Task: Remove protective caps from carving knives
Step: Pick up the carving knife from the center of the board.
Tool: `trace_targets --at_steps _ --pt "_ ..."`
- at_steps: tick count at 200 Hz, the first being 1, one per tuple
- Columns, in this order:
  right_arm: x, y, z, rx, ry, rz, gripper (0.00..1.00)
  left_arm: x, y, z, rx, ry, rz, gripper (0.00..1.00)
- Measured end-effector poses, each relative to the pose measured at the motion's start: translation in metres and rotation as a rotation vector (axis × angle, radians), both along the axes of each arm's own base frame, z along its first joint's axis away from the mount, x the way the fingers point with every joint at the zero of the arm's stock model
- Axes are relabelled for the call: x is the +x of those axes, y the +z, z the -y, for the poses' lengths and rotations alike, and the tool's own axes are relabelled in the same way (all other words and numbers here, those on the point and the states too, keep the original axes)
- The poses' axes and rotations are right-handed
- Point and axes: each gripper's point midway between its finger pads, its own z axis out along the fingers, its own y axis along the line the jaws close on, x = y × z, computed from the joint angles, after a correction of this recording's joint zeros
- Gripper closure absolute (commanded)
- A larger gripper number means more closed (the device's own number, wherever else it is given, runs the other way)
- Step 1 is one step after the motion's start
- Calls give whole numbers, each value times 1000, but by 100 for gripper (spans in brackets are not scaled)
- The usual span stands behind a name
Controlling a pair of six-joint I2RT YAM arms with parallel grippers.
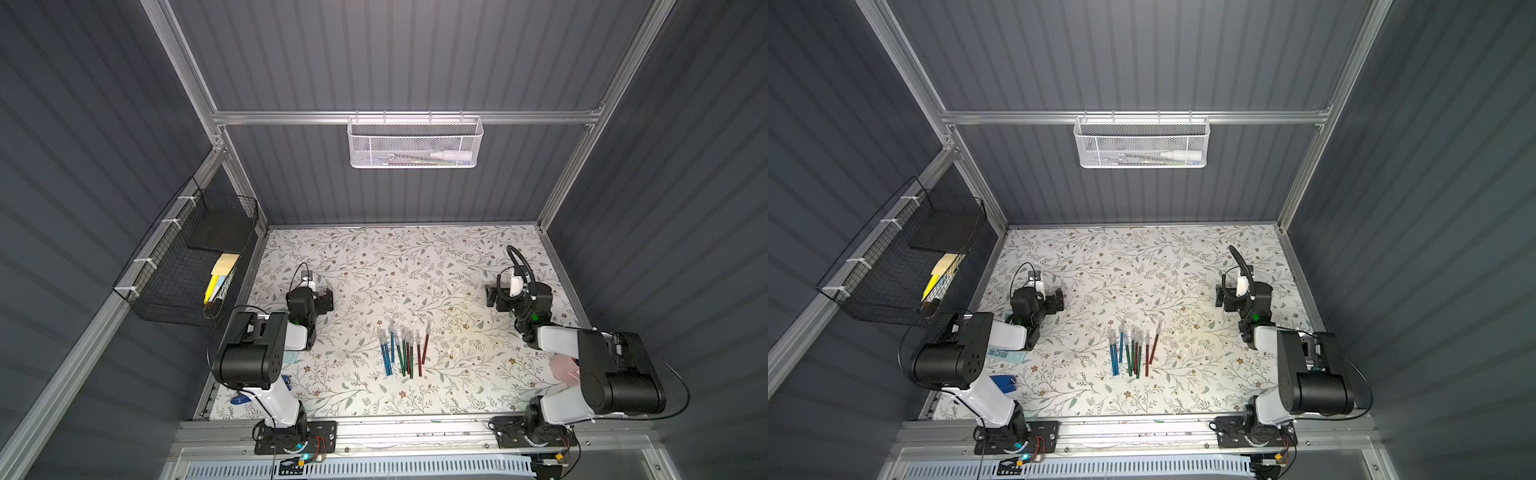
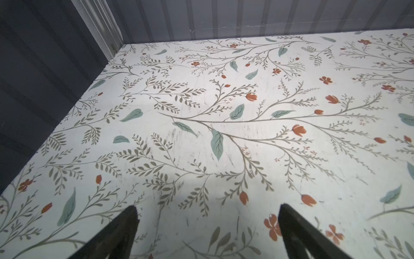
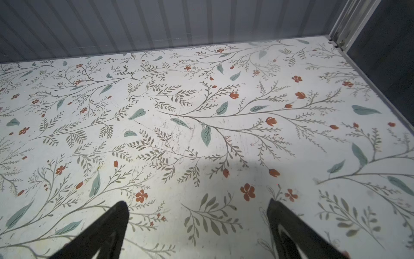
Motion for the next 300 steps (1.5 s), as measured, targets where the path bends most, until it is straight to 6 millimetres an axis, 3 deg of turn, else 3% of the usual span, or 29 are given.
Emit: trace_targets --at_steps 234,253,268,284,300 --pt "0 -2 9 -11 -55 -8 1 0 0 0 0 0 1 0" --pt "2 11 13 -18 -84 8 1 -2 -1 3 -4 -16 -23 1" --pt "4 36 17 -14 -137 36 1 0 7 4 1 -17 -34 0" --pt "4 75 18 -26 -212 107 1 5 28 4 9 9 -17 1" --pt "-3 101 10 -44 -250 160 1 11 58 0 -21 83 15 1"
